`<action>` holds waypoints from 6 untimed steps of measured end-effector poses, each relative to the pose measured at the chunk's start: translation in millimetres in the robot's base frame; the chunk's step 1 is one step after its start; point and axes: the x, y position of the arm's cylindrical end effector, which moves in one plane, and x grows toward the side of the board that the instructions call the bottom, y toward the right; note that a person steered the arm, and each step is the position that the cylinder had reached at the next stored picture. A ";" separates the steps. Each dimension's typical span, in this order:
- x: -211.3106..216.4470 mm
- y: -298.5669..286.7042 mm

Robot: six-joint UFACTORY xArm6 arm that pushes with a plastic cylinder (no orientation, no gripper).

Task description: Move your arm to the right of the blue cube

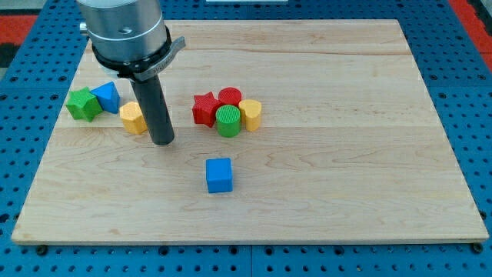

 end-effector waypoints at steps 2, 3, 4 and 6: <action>-20.5 -29.2; -20.5 -67.4; -20.4 -74.2; 16.8 35.7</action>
